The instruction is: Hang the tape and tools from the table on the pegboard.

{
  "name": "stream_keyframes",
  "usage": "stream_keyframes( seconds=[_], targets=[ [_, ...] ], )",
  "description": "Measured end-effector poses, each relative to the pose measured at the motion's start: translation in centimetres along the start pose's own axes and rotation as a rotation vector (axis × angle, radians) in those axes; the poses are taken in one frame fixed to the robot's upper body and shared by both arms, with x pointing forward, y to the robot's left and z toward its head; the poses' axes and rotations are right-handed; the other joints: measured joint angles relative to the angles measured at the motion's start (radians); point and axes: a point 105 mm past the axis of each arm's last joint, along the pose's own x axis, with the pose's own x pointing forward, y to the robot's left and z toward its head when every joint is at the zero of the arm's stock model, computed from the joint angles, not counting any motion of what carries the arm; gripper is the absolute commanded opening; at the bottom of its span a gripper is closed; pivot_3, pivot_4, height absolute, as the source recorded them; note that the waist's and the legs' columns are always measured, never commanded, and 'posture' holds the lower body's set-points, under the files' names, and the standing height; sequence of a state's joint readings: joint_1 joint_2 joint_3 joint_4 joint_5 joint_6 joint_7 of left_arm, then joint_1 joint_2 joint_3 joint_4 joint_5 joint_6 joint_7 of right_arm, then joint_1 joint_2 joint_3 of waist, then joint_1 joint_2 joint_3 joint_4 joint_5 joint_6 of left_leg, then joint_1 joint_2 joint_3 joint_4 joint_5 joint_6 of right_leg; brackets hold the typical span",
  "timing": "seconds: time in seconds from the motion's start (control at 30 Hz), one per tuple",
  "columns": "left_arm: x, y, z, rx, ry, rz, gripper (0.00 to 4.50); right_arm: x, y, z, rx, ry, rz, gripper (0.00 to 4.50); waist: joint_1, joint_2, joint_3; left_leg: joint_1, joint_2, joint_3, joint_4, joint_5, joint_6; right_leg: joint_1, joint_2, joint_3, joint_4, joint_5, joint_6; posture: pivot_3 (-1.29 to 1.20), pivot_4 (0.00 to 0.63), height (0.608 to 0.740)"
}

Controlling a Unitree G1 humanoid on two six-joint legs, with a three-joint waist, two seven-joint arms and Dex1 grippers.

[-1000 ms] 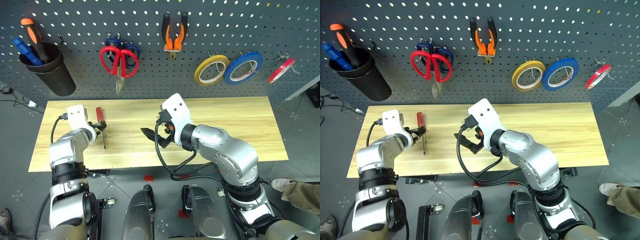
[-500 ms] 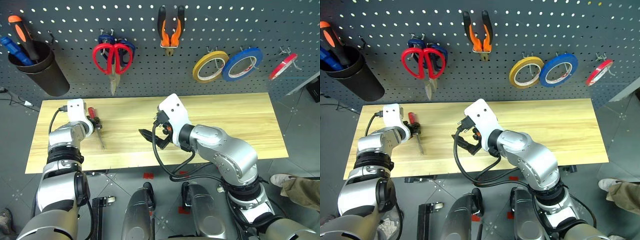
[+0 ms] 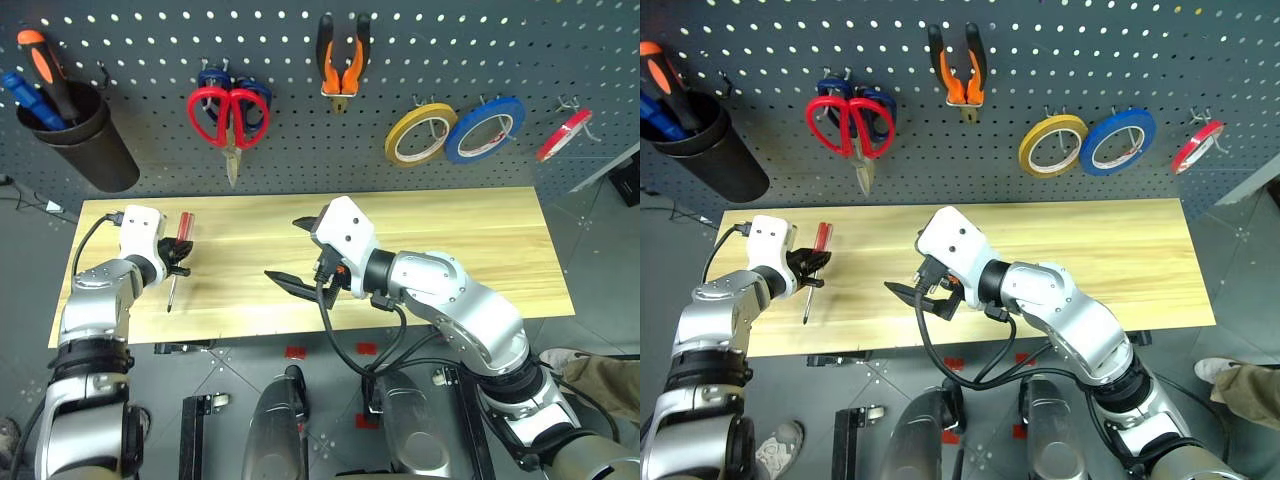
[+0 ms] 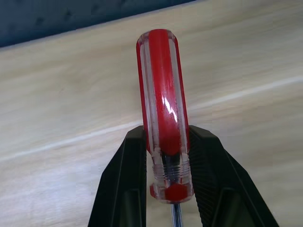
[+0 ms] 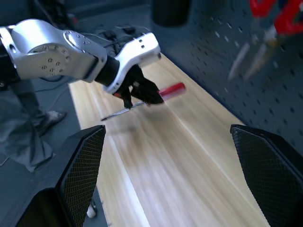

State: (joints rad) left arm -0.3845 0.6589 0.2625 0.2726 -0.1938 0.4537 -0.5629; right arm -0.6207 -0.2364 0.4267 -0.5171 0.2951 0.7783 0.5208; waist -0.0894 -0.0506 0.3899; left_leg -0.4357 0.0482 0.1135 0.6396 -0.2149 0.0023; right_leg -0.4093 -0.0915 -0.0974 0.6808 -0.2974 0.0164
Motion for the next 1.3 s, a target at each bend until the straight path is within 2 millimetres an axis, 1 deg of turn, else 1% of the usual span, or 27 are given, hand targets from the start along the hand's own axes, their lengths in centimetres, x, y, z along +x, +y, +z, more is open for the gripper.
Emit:
stream_keyframes(
  seconds=[0.1,0.17,0.23,0.27,0.37,0.47,0.53,0.63,0.7,0.8,0.87,1.0,1.07,1.17,1.23,1.3],
  targets=[
    [-2.7,-2.4,1.4,0.048,-0.124,-0.044,0.91,-0.2,0.3,0.2,-0.032,-0.023,0.039,4.50,-0.001,-0.003,-0.008,0.000,0.000,-0.002,0.000,0.000,0.000,0.001,0.000,-0.002,0.000,0.000,0.000,-0.22,0.257,0.740],
    [-3.9,-4.1,2.2,0.070,-0.191,-0.078,0.91,-0.4,0.1,0.1,-0.047,-0.024,0.051,4.50,0.000,-0.003,-0.017,0.000,0.000,-0.003,0.000,0.000,0.000,0.002,0.000,-0.003,0.000,0.000,0.000,-0.20,0.245,0.740],
    [-5.4,-5.1,3.6,0.080,-0.276,-0.056,0.91,-0.7,-0.2,0.1,-0.045,-0.026,0.046,4.50,0.001,-0.004,-0.027,0.000,0.000,-0.004,0.001,0.000,0.000,0.003,0.000,-0.005,0.001,0.000,0.000,-0.18,0.237,0.740],
    [-6.0,-5.1,4.8,0.095,-0.324,-0.031,0.91,-0.9,-0.6,0.2,-0.033,-0.023,0.034,4.50,0.003,-0.005,-0.031,0.000,0.000,-0.005,0.002,0.000,0.000,0.004,0.000,-0.006,0.001,0.000,0.000,-0.18,0.233,0.740],
    [-8.2,-4.3,8.6,0.147,-0.468,0.076,0.91,-1.4,-1.9,0.4,0.034,-0.023,-0.012,4.50,0.006,-0.005,-0.047,0.000,0.000,-0.006,0.003,0.000,0.000,0.005,0.000,-0.006,0.001,0.002,0.000,-0.15,0.218,0.740],
    [-9.5,-3.7,12.4,0.177,-0.606,0.158,0.91,-2.2,-3.5,1.5,0.063,-0.048,-0.081,4.50,0.008,-0.007,-0.063,0.000,0.000,-0.006,0.004,0.000,0.000,0.005,0.000,-0.006,0.001,0.004,0.000,-0.14,0.198,0.740],
    [-10.0,-3.4,14.6,0.187,-0.672,0.194,0.91,-2.6,-3.9,1.9,0.080,-0.057,-0.101,4.50,0.009,-0.008,-0.077,0.000,0.000,-0.006,0.004,0.000,0.000,0.005,0.001,-0.005,0.001,0.004,0.000,-0.15,0.193,0.740],
    [-11.2,-2.9,18.2,0.205,-0.788,0.243,0.91,-2.6,-4.3,2.7,0.080,-0.059,-0.128,4.50,0.008,-0.009,-0.086,0.000,0.000,-0.005,0.004,0.000,0.000,0.005,0.001,-0.005,0.002,0.004,0.000,-0.17,0.176,0.740],
    [-11.6,-2.1,20.1,0.213,-0.840,0.279,0.91,-2.5,-4.7,2.9,0.101,-0.052,-0.165,4.50,0.006,-0.008,-0.097,0.000,0.000,-0.004,0.004,0.000,0.000,0.004,0.002,-0.004,0.002,0.004,0.000,-0.17,0.169,0.740],
    [-12.0,0.0,22.3,0.225,-0.905,0.358,0.91,-2.2,-5.1,3.7,0.107,-0.062,-0.200,4.50,0.001,-0.008,-0.105,0.000,0.000,-0.004,0.004,0.000,0.000,0.004,0.002,-0.003,0.002,0.004,0.000,-0.19,0.161,0.740],
    [-11.7,1.2,22.9,0.239,-0.921,0.404,0.91,-2.2,-5.3,3.8,0.108,-0.064,-0.213,4.50,0.001,-0.007,-0.114,0.000,0.000,-0.003,0.004,0.000,0.000,0.004,0.002,-0.003,0.001,0.004,0.000,-0.21,0.158,0.740],
    [-10.2,2.8,22.2,0.241,-0.893,0.457,0.91,-2.3,-5.3,4.1,0.124,-0.081,-0.204,4.50,0.000,-0.008,-0.122,0.000,-0.001,-0.002,0.005,0.000,0.000,0.004,0.002,-0.001,0.001,0.004,0.001,-0.22,0.157,0.740],
    [-9.6,3.4,21.7,0.257,-0.873,0.490,0.91,-2.5,-5.3,4.3,0.117,-0.087,-0.199,4.50,-0.001,-0.008,-0.122,0.000,0.000,-0.002,0.006,0.000,0.000,0.004,0.002,-0.002,0.002,0.004,0.000,-0.22,0.157,0.740],
    [-9.3,4.1,21.4,0.280,-0.880,0.527,0.91,-2.7,-5.2,4.4,0.107,-0.090,-0.187,4.50,-0.002,-0.008,-0.124,0.000,0.000,-0.002,0.006,0.000,0.000,0.003,0.002,-0.002,0.003,0.004,0.000,-0.22,0.152,0.740],
    [-8.7,4.7,21.3,0.243,-0.888,0.544,0.91,-2.7,-5.2,4.6,0.106,-0.100,-0.183,4.50,-0.001,-0.009,-0.127,0.000,0.000,-0.002,0.006,0.001,0.000,0.003,0.002,-0.002,0.003,0.004,0.000,-0.22,0.147,0.740],
    [-7.9,4.9,21.4,0.210,-0.894,0.545,0.91,-2.7,-5.1,4.7,0.108,-0.112,-0.173,4.50,-0.002,-0.009,-0.131,0.000,-0.001,-0.002,0.006,0.001,0.000,0.003,0.002,-0.002,0.003,0.004,0.001,-0.22,0.146,0.740]
  ],
)
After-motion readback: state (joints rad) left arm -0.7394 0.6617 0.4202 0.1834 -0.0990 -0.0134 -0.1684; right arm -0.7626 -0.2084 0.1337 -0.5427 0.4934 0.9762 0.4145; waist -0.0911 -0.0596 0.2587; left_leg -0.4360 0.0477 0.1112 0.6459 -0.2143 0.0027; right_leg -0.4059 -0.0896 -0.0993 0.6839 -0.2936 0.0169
